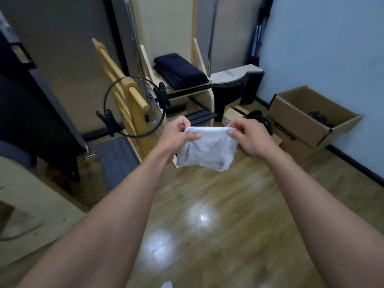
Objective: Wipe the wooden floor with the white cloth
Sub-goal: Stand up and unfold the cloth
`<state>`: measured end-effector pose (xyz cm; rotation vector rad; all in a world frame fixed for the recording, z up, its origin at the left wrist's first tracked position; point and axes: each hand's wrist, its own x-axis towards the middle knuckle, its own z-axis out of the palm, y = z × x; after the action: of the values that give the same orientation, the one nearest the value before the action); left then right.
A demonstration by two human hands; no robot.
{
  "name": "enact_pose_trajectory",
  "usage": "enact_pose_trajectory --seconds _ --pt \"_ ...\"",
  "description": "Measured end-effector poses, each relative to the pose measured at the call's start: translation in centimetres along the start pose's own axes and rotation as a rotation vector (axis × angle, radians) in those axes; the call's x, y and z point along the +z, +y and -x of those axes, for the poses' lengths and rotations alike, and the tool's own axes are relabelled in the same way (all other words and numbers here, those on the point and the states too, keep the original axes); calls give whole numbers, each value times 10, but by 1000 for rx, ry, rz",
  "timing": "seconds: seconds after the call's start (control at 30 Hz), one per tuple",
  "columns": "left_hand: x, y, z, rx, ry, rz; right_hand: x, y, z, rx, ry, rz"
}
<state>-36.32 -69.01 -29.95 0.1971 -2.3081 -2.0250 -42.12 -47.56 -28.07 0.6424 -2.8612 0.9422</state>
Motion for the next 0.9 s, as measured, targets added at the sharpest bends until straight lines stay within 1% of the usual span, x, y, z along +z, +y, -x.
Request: enact_pose_trajectory --seconds 0.07,0.2,0.3,0.33,0.4,0.43,0.47,0.5,0.6,0.7,0.73,0.77,0.83,0.9 --pt "-21 10 -22 -41 -1 122 3 -15 -33 2 -13 -13" --pt "-56 27 -70 -50 -10 181 4 -36 -93 27 -27 -106" --pt "-64 33 -109 -59 -74 373 2 -40 -132 43 -17 -149" --pt "-64 34 -124 -70 -74 453 2 -39 -146 70 -2 -231" --pt "-64 34 -155 -108 -58 638 3 -34 -173 148 19 -502" --pt "-63 35 -171 -127 -53 692 4 -30 -187 178 27 -618" --pt "-62 36 -188 -141 -55 670 4 -23 -202 202 39 -689" --pt "-60 36 -206 -142 -57 558 5 -14 -218 227 49 -740" --pt "-57 36 -263 -66 -60 78 5 13 -265 272 83 -865" --pt "-48 43 -311 -51 -242 -201 5 37 -315 265 78 -877" --pt "-44 45 -328 -39 -267 -304 4 44 -333 241 62 -861" --pt "-42 47 -347 -28 -249 -380 2 51 -352 216 47 -848" --pt "-43 50 -382 -11 -127 -419 1 63 -389 197 51 -816" --pt "-51 53 -414 35 -4 -436 4 74 -428 157 44 -678"
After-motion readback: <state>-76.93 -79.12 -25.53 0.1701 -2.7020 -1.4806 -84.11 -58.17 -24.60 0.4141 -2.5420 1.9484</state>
